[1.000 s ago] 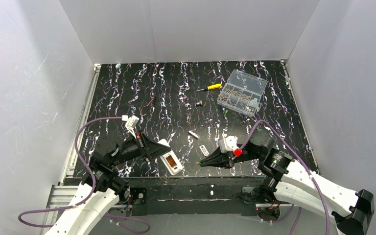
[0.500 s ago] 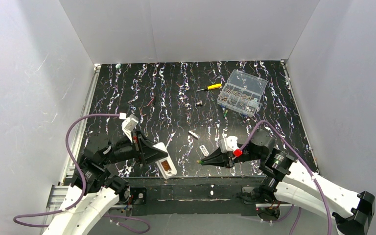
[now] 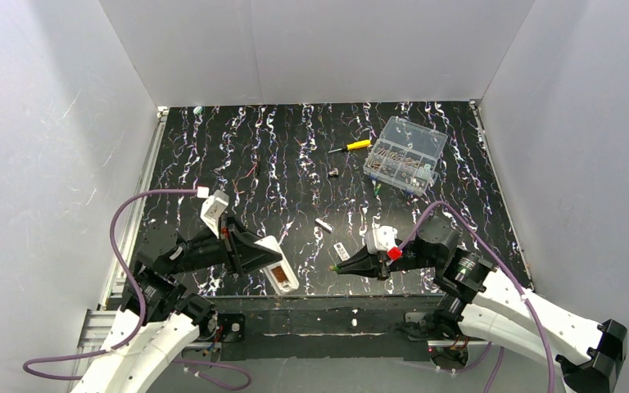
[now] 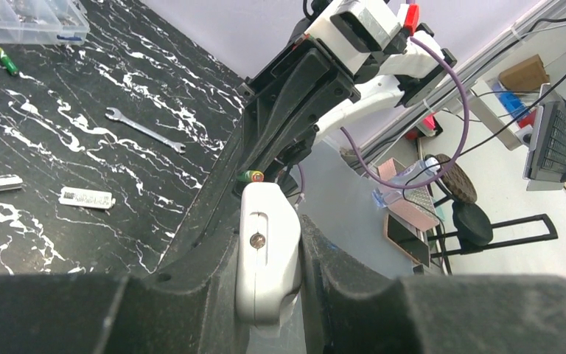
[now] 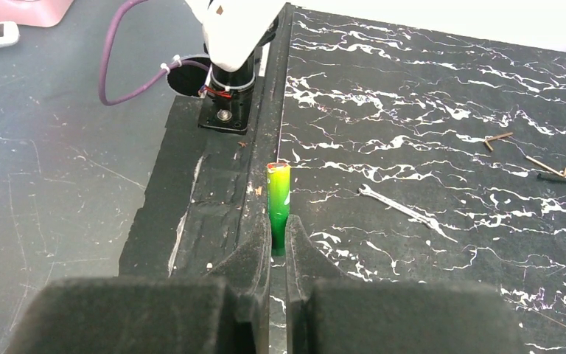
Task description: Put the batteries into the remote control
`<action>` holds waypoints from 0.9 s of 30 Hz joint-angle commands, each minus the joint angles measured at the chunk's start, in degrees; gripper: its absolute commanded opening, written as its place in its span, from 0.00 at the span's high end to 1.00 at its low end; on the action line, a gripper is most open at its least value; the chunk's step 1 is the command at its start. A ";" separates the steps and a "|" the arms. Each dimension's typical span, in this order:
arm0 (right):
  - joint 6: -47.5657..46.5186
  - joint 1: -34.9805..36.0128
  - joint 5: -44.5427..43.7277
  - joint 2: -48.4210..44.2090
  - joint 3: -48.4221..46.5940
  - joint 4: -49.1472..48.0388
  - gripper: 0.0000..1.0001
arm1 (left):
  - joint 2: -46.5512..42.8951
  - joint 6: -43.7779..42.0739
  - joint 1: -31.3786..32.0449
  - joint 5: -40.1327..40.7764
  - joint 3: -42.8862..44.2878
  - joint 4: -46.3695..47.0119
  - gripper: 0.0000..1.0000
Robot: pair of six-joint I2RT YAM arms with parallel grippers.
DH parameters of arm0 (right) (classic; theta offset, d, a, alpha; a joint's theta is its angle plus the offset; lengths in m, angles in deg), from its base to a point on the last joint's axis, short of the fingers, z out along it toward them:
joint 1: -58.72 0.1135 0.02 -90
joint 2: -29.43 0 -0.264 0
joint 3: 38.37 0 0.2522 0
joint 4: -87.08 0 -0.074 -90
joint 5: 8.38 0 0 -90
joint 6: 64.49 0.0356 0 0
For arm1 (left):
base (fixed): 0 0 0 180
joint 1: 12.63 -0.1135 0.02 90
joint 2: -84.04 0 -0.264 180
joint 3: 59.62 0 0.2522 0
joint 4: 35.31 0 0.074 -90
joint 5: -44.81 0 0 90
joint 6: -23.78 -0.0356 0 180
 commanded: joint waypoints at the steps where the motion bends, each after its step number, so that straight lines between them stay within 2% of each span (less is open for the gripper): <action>1: -0.86 0.43 -1.26 -1.14 -1.93 -0.44 0.99 | -0.48 2.12 0.27 -1.83 -1.10 9.69 1.00; 7: 1.76 0.43 -7.20 -1.72 -3.69 2.24 0.99 | -1.16 5.59 0.26 3.05 -4.74 15.06 1.00; 15: 4.95 0.43 -16.74 2.16 -16.98 18.50 0.99 | -0.95 15.84 0.26 20.48 -15.81 28.22 1.00; 17: 6.18 0.47 -17.75 3.52 -19.42 20.48 0.99 | -0.16 17.39 0.27 22.64 -16.95 29.59 1.00; 23: 11.73 4.29 -22.50 10.46 -25.52 21.76 0.99 | 2.66 19.60 0.26 27.25 -19.21 33.95 1.00; 27: 12.23 8.37 -29.17 17.88 -34.10 29.40 0.99 | 5.39 22.34 0.26 29.29 -21.09 40.58 1.00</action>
